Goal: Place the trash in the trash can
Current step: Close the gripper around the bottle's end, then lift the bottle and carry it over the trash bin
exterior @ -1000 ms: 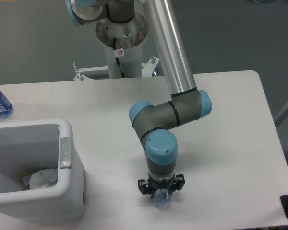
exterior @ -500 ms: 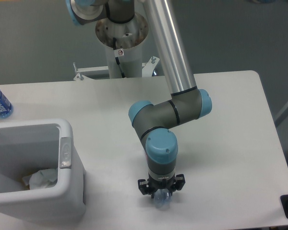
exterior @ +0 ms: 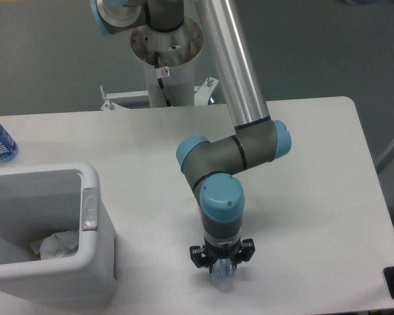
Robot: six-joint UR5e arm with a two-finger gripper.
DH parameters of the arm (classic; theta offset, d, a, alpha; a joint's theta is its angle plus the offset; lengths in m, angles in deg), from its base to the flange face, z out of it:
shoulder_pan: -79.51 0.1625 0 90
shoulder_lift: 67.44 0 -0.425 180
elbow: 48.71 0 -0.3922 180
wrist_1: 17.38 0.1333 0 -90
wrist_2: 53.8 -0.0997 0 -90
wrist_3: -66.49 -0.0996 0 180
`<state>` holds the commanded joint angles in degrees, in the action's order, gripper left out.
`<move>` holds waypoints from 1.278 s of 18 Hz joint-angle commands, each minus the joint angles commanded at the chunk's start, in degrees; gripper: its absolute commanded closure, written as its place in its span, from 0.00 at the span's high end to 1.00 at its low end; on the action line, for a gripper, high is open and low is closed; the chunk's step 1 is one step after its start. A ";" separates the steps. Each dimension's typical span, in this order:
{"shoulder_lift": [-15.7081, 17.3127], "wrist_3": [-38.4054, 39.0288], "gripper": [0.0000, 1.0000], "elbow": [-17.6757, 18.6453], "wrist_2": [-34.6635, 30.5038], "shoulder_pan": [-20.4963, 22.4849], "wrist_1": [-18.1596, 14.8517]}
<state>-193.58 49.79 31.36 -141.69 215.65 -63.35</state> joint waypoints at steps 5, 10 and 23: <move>4.49 4.11 0.59 -5.61 10.00 2.72 0.35; 5.81 15.10 0.59 -16.42 19.67 5.63 0.35; 11.44 22.67 0.59 -17.94 23.82 -1.22 2.72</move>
<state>-182.14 72.46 13.43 -117.87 214.43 -60.63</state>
